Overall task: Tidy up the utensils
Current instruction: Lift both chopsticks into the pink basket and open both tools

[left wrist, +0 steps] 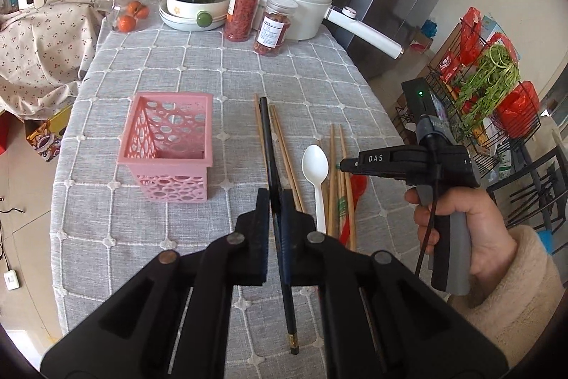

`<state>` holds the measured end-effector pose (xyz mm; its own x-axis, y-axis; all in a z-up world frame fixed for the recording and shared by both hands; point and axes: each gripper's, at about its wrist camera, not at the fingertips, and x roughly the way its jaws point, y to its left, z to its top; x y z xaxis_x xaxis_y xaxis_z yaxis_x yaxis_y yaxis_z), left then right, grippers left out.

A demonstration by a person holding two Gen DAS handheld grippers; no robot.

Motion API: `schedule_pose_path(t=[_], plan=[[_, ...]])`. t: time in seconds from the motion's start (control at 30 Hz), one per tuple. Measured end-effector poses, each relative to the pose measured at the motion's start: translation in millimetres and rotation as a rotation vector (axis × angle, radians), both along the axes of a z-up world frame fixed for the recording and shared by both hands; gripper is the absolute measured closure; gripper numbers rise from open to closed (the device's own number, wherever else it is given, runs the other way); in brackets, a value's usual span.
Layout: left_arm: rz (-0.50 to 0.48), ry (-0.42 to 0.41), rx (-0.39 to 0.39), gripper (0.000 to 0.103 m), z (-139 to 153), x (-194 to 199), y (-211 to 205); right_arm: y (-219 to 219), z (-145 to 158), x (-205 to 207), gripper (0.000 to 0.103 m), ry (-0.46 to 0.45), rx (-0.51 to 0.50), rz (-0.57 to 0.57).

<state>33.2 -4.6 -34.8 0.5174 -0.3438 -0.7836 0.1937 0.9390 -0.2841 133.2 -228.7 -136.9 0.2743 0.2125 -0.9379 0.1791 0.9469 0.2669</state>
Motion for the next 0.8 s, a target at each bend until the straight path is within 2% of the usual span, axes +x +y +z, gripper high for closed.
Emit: schedule_pose_path(t=[0.27,0.4,0.57,0.8], plan=[[0.007,-0.012,-0.005,0.096,4.1,-2.7,4.7,-13.1,-14.3,8.2,0.091,0.013,0.043,-0.05],[0.008,-0.02,-0.003,0.096,7.2,-3.6,6.3,-19.7,-8.8,4.2,0.096,0.002,0.063,-0.055],[0.013,-0.062,-0.014,0.097,21.0,-8.2,11.3,-23.5,20.4,-8.6,0.096,-0.072,0.083,-0.044],[0.019,-0.209,-0.037,0.097,57.6,-24.9,18.1,-6.8,85.2,-44.8,0.096,-0.263,0.086,0.049]])
